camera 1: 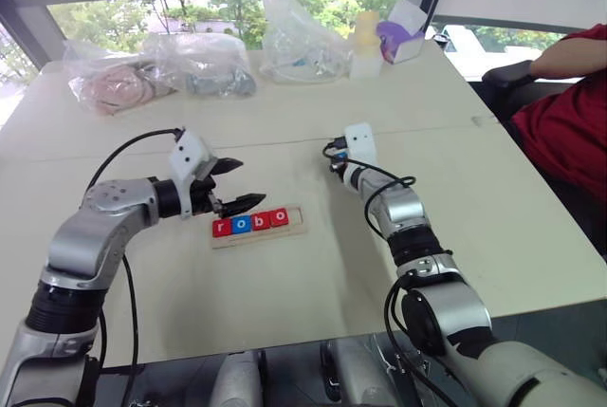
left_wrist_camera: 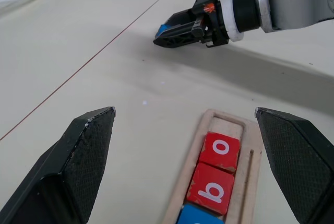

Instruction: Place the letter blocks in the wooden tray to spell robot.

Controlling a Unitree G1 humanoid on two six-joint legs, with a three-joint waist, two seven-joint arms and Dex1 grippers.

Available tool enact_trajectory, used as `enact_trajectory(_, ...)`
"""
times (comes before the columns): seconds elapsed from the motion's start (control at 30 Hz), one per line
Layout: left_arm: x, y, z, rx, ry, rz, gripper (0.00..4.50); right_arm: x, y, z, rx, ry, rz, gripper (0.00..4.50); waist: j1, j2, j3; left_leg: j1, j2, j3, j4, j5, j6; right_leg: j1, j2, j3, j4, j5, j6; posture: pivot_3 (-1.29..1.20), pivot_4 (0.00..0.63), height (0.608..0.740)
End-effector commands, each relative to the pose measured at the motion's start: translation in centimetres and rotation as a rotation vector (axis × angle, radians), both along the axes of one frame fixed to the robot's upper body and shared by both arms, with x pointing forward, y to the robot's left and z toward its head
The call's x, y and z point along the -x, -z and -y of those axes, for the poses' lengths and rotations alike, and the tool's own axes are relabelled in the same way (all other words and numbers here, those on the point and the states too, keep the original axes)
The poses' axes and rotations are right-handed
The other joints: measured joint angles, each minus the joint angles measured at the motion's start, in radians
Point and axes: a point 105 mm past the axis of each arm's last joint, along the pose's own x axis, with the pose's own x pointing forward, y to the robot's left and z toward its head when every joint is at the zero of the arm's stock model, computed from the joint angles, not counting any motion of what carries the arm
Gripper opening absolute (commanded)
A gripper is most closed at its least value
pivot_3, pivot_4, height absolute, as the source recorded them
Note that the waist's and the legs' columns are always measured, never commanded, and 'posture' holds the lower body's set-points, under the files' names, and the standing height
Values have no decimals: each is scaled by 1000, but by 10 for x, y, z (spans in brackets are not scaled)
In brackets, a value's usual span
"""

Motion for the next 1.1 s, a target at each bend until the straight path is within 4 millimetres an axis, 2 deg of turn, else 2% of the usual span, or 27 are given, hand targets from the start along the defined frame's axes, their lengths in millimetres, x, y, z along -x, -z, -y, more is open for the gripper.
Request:
enact_trajectory(0.03, 4, -13, 1, 9, 6, 52, 4500, -2, -18, 0, -22, 8, 54, 1240, -1, 0, 0, 0, 0, 0, 0, 0, 0, 0, 0, 0, 0, 0, 0, 0, 150, 740)
enact_trajectory(0.1, 9, -8, 6, -3, 39, 32, 4500, 4, -39, 8, -44, 42, 109, 1240, -1, 0, 0, 0, 0, 0, 0, 0, 0, 0, 0, 0, 0, 0, 0, 0, 150, 740)
enact_trajectory(0.17, 16, -2, 11, -24, 81, 0, 4500, 17, -47, 17, -28, 73, 128, 1240, 0, 0, 0, -4, 0, -2, 0, 0, 0, -3, 0, 0, 0, 0, 0, 0, 150, 740)
enact_trajectory(0.23, 25, 8, 17, -71, 124, -26, 4500, 33, -44, 20, -48, 96, 99, 1240, 0, 0, 0, -9, 0, -5, 1, 0, 0, -8, 0, 0, 1, 0, 0, 0, 150, 740)
enact_trajectory(0.33, 34, 19, 30, -108, 192, -47, 4500, 69, -36, 18, -115, 120, 18, 1240, 4, 0, -1, -9, 0, -7, 0, 0, 0, -8, 0, -1, 1, 0, 0, 0, 150, 740)
enact_trajectory(0.4, 36, 21, 36, -100, 217, -57, 4500, 87, -31, 7, -148, 98, -43, 1240, 4, 0, -1, -9, 0, -8, 0, 0, 0, -9, 0, -2, 1, 0, 0, 0, 150, 740)
enact_trajectory(0.53, 33, 27, 39, -117, 233, -64, 4500, 100, -21, -6, -154, 64, -128, 1240, -2, 0, 0, -8, 0, -8, 1, 1, -1, -8, 1, -2, 2, 0, -1, 0, 150, 740)
enact_trajectory(0.63, 30, 29, 38, -126, 234, -60, 4500, 103, -1, -2, -220, 106, -246, 2707, -1, 0, -1, -7, 0, -8, 2, 1, -1, -7, 1, -2, 2, -1, -5, 0, 150, 740)
enact_trajectory(0.73, 27, 28, 34, -132, 227, -54, 4500, 104, 1, -2, -224, 96, -273, 4322, 0, -1, -1, -8, -1, -8, 2, 1, -1, -7, 1, -3, 1, 0, -2, 0, 150, 740)
enact_trajectory(0.87, 23, 24, 22, -141, 193, -42, 4500, 94, -26, 13, -188, 63, -155, 4423, 2, -1, -1, -9, -1, -8, 2, 1, -1, -7, 0, -3, 0, 0, -2, 0, 150, 740)
enact_trajectory(0.9, 23, 22, 20, -132, 191, -44, 4500, 89, -38, 18, -173, 30, -95, 4423, 2, -1, -1, -9, -1, -8, 2, 1, -1, -7, -1, -3, 0, 0, -2, 0, 150, 740)
enact_trajectory(1.0, 27, 10, 14, -88, 202, -58, 4500, 83, -76, 20, -149, -247, 77, 4423, 0, 0, 0, -9, -2, -7, 2, 1, -1, -7, 0, -3, -1, 0, -2, 0, 150, 740)
enact_trajectory(1.03, 30, 7, 12, -78, 212, -66, 4500, 88, -78, 22, -103, -378, 85, 4423, 0, 0, 0, -9, -2, -7, 2, 1, -1, -7, 0, -3, -1, 0, -1, 0, 150, 740)
enact_trajectory(1.1, 35, 3, 9, -68, 232, -82, 4500, 98, -68, 32, 19, -577, 51, 4423, 0, -1, 0, -9, -2, -7, 1, 1, -1, -6, 1, -4, -3, 0, 0, 0, 150, 740)
